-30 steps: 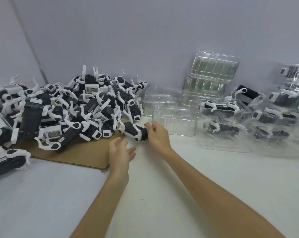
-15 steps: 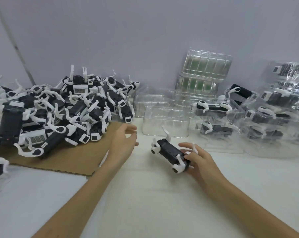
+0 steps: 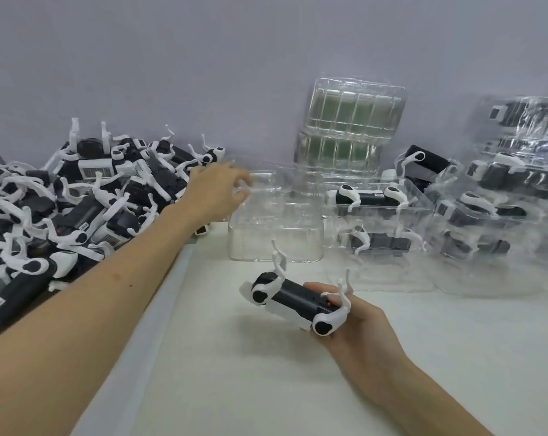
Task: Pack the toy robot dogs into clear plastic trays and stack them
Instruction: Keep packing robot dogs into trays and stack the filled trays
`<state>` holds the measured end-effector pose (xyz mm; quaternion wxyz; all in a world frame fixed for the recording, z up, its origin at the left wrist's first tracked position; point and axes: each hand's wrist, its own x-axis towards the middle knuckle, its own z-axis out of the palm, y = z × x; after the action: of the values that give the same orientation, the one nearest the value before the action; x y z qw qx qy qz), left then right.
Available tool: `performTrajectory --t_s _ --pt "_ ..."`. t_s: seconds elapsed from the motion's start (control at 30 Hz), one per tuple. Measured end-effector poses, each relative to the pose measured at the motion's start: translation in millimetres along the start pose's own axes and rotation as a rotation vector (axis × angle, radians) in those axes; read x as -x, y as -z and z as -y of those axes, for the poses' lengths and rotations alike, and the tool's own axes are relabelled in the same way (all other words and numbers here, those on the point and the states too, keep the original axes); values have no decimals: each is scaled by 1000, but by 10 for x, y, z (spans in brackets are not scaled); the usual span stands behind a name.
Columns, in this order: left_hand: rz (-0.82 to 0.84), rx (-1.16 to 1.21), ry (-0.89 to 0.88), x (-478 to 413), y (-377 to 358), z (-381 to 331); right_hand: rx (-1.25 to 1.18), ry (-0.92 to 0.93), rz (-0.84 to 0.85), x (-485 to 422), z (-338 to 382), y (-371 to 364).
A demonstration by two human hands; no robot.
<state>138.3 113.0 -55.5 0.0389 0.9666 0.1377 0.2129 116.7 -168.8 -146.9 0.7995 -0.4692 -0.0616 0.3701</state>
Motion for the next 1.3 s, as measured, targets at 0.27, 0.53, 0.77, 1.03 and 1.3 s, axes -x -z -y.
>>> performTrajectory --t_s 0.27,0.53,0.77,1.03,1.3 --pt "-227 245 -50 538 36 -130 -30 12 -17 85 16 -40" --pt "-535 357 74 1552 190 -261 -139 61 -97 187 142 -54" --pt "-332 279 -195 2328 25 -437 -237 232 -131 273 516 41" --pt "-492 666 13 2420 25 -401 -133 302 -51 255 491 49" --pt "-8 979 193 2502 -59 -368 531 702 -28 363 366 -39"
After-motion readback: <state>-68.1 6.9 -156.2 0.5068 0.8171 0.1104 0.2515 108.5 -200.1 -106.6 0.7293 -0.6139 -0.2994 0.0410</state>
